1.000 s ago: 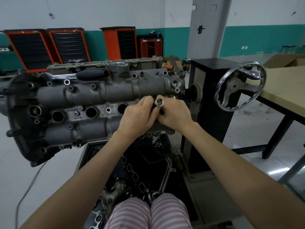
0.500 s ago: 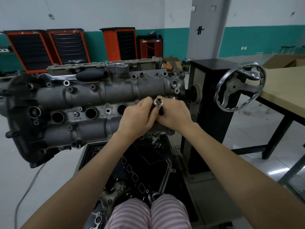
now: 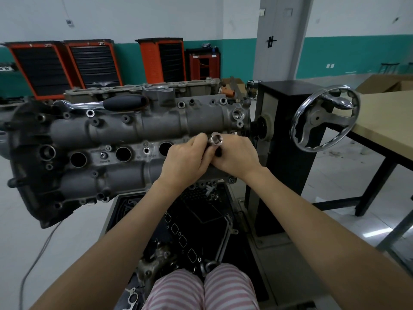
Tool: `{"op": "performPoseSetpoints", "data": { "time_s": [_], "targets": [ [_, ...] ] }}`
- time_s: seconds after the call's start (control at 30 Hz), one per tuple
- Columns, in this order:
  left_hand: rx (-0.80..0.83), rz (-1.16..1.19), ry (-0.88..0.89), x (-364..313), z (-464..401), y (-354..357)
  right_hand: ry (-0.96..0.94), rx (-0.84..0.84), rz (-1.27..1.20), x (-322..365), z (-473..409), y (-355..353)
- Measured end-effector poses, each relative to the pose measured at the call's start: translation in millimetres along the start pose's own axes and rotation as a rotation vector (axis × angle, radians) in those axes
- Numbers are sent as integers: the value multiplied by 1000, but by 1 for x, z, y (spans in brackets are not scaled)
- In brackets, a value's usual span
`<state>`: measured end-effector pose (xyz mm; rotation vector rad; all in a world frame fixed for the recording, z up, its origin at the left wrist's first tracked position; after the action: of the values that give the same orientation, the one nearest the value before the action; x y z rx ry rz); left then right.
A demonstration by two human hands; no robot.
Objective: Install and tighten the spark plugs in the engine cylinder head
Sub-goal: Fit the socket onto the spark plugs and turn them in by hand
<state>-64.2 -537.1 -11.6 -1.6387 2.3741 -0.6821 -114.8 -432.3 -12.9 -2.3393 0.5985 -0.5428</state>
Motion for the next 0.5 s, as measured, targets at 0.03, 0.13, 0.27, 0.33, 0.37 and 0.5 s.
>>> {"op": "performPoseSetpoints", "data": {
  "time_s": [0.03, 0.13, 0.27, 0.33, 0.37, 0.5],
  "targets": [
    [8, 11, -1, -1, 0, -1, 7, 12, 16, -1, 0, 1],
    [16, -15, 41, -4, -1, -1, -3, 10, 5, -1, 0, 0],
    [-5, -35, -15, 0, -2, 1, -30, -25, 1, 0, 1, 0],
    [-28, -33, -7, 2, -1, 2, -1, -6, 2, -3, 0, 2],
    [-33, -29, 7, 2, -1, 2, 4, -10, -4, -3, 0, 2],
    [-25, -33, 20, 1, 0, 1, -16, -71, 8, 0, 0, 1]
  ]
}}
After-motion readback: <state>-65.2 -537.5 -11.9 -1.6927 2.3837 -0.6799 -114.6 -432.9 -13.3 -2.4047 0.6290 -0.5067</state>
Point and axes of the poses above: each hand's wrist, its own z-axis away from the middle knuckle, its own y-axis out of the palm, x = y × z, the point moved 4 cm from there along -z, towards the middle knuckle, and after that the axes turned 7 degrees about -z, right-handed, at the moved point
